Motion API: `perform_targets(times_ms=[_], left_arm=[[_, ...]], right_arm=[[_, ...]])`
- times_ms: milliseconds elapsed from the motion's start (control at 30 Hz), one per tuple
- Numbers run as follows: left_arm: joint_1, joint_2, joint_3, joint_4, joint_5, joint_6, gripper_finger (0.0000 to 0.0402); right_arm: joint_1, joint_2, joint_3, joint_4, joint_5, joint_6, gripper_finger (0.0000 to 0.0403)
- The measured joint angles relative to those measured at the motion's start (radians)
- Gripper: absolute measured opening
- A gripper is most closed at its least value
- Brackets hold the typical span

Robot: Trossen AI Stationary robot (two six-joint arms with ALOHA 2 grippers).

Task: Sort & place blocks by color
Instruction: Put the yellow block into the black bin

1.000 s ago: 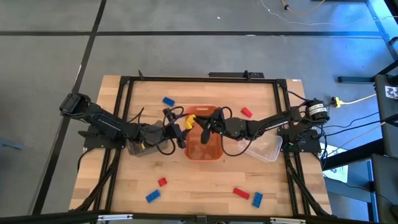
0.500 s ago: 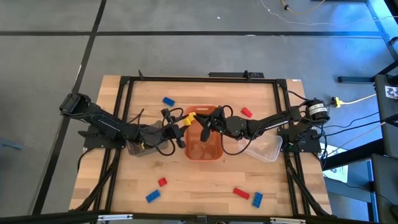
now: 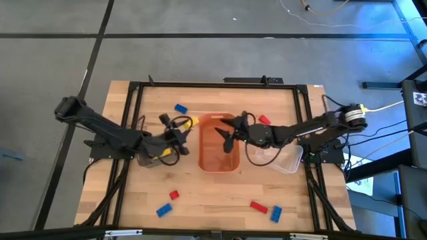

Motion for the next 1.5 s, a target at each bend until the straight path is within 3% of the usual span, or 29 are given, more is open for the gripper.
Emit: perform_targets(times_ms=[167,367,533,933,1033,1300,1500], left_arm=[[-0.007,-0.174,-0.035,-0.203,0.103,-0.199,0.0123],[0.012,-0.380,-0.183,-0.076,0.256,-0.255,0.0123],[0.053,-0.514,-0.271,-0.033,0.338,-0.334,0.0123],[0.059,-0.558,-0.273,-0.061,0.407,-0.397,0.0123],[0.058,-0.557,-0.211,-0.214,0.481,-0.496,0.0123],[0.029,-0.476,0.009,-0.914,0.606,-0.933,0.0123],[-0.021,-0.353,0.034,-1.145,0.801,-1.156,0.0123]], right_arm=[[0.000,-0.146,-0.152,0.007,0.086,0.005,0.0250],[-0.001,-0.335,-0.341,0.229,0.053,-0.008,0.0252],[0.000,-0.418,-0.406,0.269,0.036,-0.022,0.0252],[-0.001,-0.432,-0.410,0.265,0.035,-0.021,0.0252],[-0.001,-0.432,-0.410,0.264,0.024,-0.005,0.0252],[-0.001,-0.432,-0.409,0.262,0.003,0.004,0.0252],[-0.001,-0.431,-0.409,0.261,0.003,0.005,0.0252]])
